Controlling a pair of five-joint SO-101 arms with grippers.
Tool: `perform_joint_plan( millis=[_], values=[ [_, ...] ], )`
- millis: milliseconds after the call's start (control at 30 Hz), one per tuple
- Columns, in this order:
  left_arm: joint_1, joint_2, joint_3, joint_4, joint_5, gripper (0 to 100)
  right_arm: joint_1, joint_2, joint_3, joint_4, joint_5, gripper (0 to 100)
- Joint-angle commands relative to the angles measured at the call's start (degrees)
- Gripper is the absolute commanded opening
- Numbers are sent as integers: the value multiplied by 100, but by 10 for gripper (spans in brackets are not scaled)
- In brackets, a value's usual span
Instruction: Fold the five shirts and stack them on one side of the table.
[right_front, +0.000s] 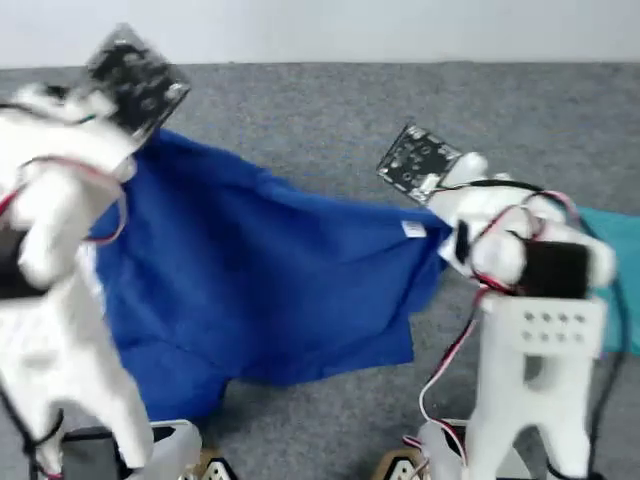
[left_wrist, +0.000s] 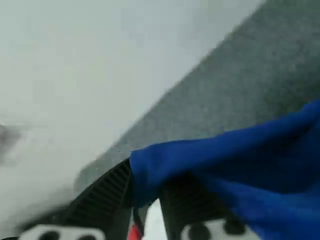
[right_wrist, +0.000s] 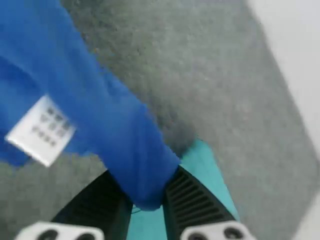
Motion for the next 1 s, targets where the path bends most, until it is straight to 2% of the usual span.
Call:
perform_joint_plan(
  millis=[0, 167, 267, 400, 633, 767, 867, 967],
  values=[
    [9, -18, 2211, -1987, -62, 14, -198, -84, 1319, -2035, 62, 10],
    [35, 79, 3723, -3938, -53, 14, -312, 479, 1811, -3741, 62, 10],
    [-18, 536, 3802, -4492, -53, 14, -277, 1174, 1574, -4497, 70, 10],
    [-114, 1319, 3275, -4914, -53, 14, -277, 2158, 853, -5209, 70, 10],
    [-123, 2655, 1305, -4985, -53, 14, -347, 3820, -800, -5930, 44, 10],
    [-123, 3323, 374, -4949, -70, 14, -356, 4646, -1741, -5974, 53, 10],
    [-114, 3640, -31, -4571, -79, 14, -400, 5121, -2242, -5930, 53, 10],
    [-114, 3666, -242, -3771, -79, 14, -444, 5349, -2374, -5903, 62, 10]
  ],
)
